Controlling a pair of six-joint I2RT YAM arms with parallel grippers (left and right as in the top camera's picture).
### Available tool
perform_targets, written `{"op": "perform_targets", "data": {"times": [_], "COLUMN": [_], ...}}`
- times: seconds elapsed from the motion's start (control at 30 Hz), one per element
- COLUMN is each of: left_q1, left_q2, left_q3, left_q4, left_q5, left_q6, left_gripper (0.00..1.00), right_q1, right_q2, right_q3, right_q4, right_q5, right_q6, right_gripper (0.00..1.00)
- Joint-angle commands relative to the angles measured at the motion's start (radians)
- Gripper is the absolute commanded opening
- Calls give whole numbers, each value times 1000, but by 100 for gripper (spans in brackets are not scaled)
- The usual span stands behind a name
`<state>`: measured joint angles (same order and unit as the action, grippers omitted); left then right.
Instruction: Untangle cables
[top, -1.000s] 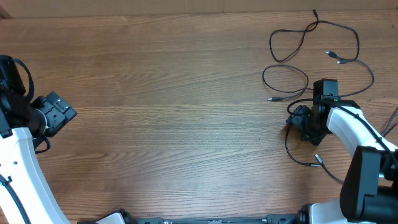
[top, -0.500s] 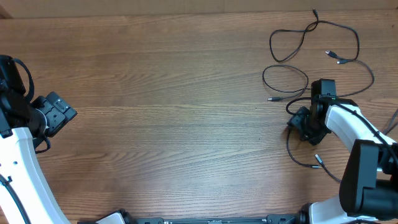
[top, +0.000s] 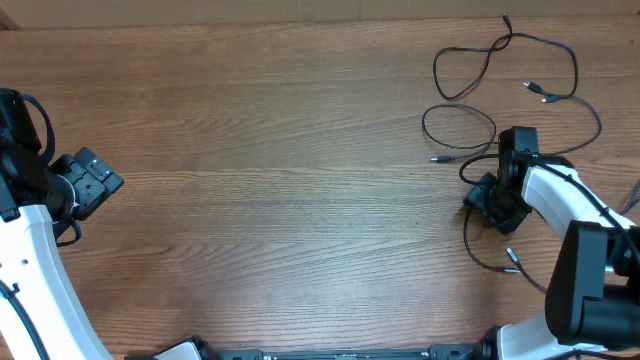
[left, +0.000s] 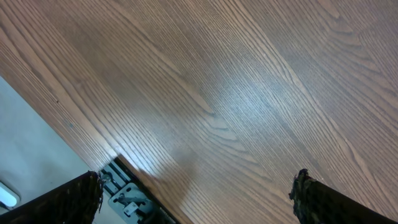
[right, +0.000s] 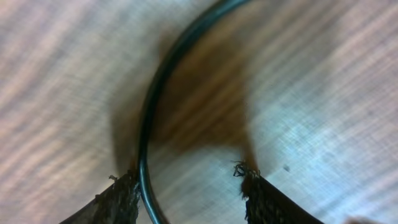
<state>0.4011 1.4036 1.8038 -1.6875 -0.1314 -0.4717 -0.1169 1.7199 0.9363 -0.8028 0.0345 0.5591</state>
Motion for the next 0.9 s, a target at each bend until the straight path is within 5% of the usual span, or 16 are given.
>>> {"op": "perform_targets", "data": {"times": [0.0,0.33,0.53,0.87], "left_q1": [4,4,4,4], "left_q2": [2,2,2,2], "left_q3": [-4,-4,-4,-4], "left_q4": [-2,-2,-2,-2], "left_q5": [1,1,1,1], "left_q6": [-15,-15,-15,-15], "left_gripper": [99,100,99,100], "right_q1": [-1,-14,-142,-450], "right_q2": [42,42,42,78], "right_q3": [14,326,502,516], "right_q4": [-43,-244,-283,-141], "right_q5": [10,17,71,77], "right_q6": [17,16,12,-40], "right_gripper": [59,99,100,100]}}
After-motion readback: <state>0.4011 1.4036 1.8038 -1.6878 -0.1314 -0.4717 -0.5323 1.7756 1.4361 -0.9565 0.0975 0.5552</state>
